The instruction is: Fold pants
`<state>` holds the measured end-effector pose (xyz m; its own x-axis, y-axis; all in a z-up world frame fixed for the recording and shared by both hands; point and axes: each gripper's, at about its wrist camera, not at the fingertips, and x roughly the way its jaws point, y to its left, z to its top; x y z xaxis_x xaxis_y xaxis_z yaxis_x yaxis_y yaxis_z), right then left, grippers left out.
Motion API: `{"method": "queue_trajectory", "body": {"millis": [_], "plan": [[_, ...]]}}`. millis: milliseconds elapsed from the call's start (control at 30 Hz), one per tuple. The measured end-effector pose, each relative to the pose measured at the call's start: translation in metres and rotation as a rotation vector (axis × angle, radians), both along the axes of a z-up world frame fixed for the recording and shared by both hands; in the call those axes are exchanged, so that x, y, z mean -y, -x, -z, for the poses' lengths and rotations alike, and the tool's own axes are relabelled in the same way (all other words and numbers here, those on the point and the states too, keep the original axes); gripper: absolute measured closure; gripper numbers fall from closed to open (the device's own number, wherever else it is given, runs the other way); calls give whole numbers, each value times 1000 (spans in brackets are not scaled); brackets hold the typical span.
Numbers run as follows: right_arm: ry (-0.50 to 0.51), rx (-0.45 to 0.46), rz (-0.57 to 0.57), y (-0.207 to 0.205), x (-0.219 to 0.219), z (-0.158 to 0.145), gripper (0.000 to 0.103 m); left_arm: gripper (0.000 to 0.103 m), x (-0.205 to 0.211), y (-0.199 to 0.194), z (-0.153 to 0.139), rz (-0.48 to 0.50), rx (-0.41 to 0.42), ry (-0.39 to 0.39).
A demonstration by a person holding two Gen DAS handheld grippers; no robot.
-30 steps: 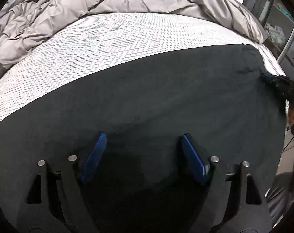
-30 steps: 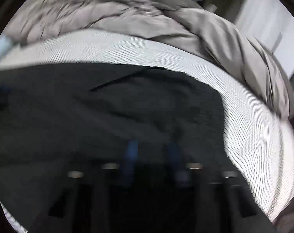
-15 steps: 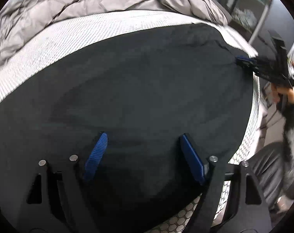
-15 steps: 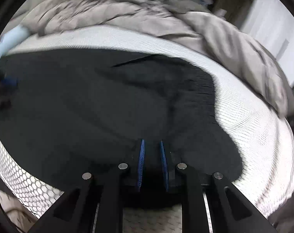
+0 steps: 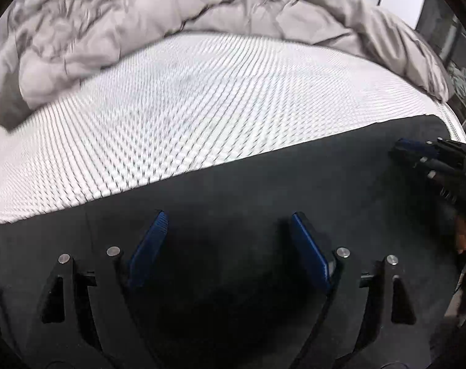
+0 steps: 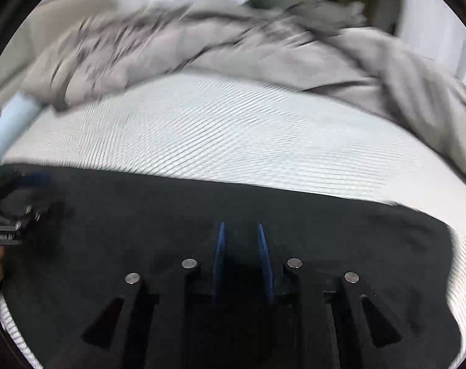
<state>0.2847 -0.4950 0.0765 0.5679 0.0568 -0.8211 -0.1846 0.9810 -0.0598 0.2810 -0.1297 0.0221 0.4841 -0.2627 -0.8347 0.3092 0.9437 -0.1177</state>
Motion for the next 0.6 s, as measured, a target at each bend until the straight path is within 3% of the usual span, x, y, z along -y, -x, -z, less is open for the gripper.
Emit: {"method": "queue_trajectory", "body": {"millis": [67, 133, 200, 267, 300, 367, 400, 500, 600], "plan": [[105, -27, -76, -13, -26, 18, 82, 22, -6, -3, 7, 11, -11, 31], [157, -30, -91, -16, -25, 21, 80, 22, -8, -2, 7, 31, -9, 41], [201, -30, 31, -26, 11, 19, 80, 23, -13, 1, 9, 38, -9, 50], [354, -23, 209, -29, 62, 20, 80, 23, -15, 2, 10, 42, -8, 66], [418, -62, 296, -28, 90, 22, 89, 23, -13, 1, 10, 49, -7, 71], [190, -76, 340, -20, 144, 23, 97, 22, -9, 0, 11, 54, -5, 55], [150, -71, 344, -18, 152, 22, 98, 22, -5, -3, 12, 56, -2, 40], [241, -27, 298, -10, 134, 12, 92, 24, -5, 1, 5, 27, 6, 22], [137, 24, 228, 11, 116, -14, 82, 24, -13, 24, -13, 13, 19, 75]]}}
